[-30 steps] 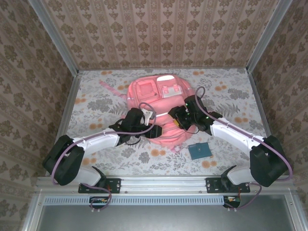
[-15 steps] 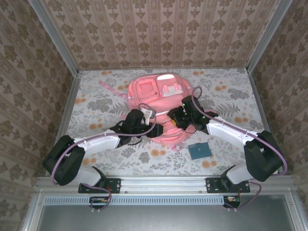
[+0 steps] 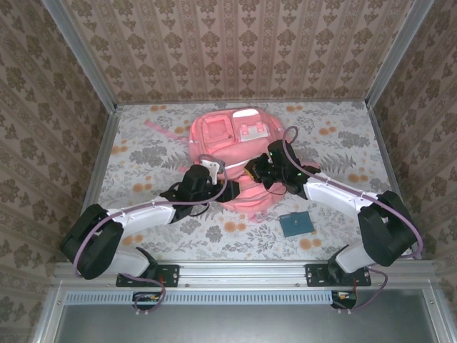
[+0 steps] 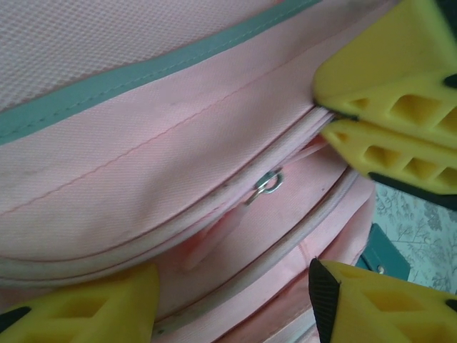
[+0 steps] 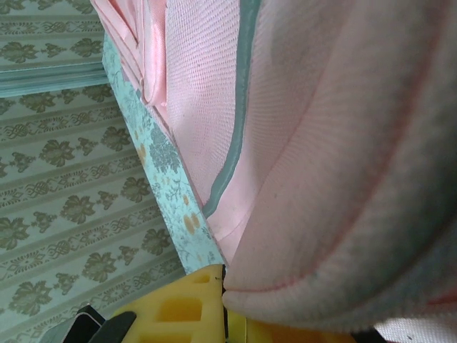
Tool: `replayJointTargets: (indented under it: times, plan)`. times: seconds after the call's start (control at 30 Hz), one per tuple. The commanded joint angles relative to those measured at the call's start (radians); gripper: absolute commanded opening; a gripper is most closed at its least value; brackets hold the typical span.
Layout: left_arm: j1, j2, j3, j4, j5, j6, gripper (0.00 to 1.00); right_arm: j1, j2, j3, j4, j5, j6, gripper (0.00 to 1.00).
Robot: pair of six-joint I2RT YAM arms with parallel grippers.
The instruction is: Pack books, pencil case, and school supplies into a backpack
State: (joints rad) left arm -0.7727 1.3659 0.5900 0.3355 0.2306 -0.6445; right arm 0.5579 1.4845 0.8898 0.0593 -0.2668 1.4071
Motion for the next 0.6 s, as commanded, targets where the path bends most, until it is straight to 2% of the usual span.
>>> replayJointTargets:
  times: [0.0,0.1,0.33,0.47,0.57]
  plan:
    - [0.0,0.0,0.005,0.063,0.013,-0.046,0.59,0.013,0.017,0.056,0.09,-0.042,0.026,0.1]
    - [0.001,-0.004,0.01,0.068,0.019,-0.048,0.55,0.017,0.027,0.07,0.087,-0.046,0.026,0.1]
    - [0.004,-0.001,0.011,0.03,-0.069,-0.035,0.46,0.02,0.03,0.069,0.078,-0.045,0.03,0.09]
    - [0.004,0.004,0.023,-0.019,-0.159,-0.001,0.45,0.023,0.032,0.069,0.067,-0.043,0.029,0.09]
    - [0.003,0.008,0.035,-0.032,-0.177,0.048,0.47,0.025,0.035,0.074,0.063,-0.046,0.03,0.09]
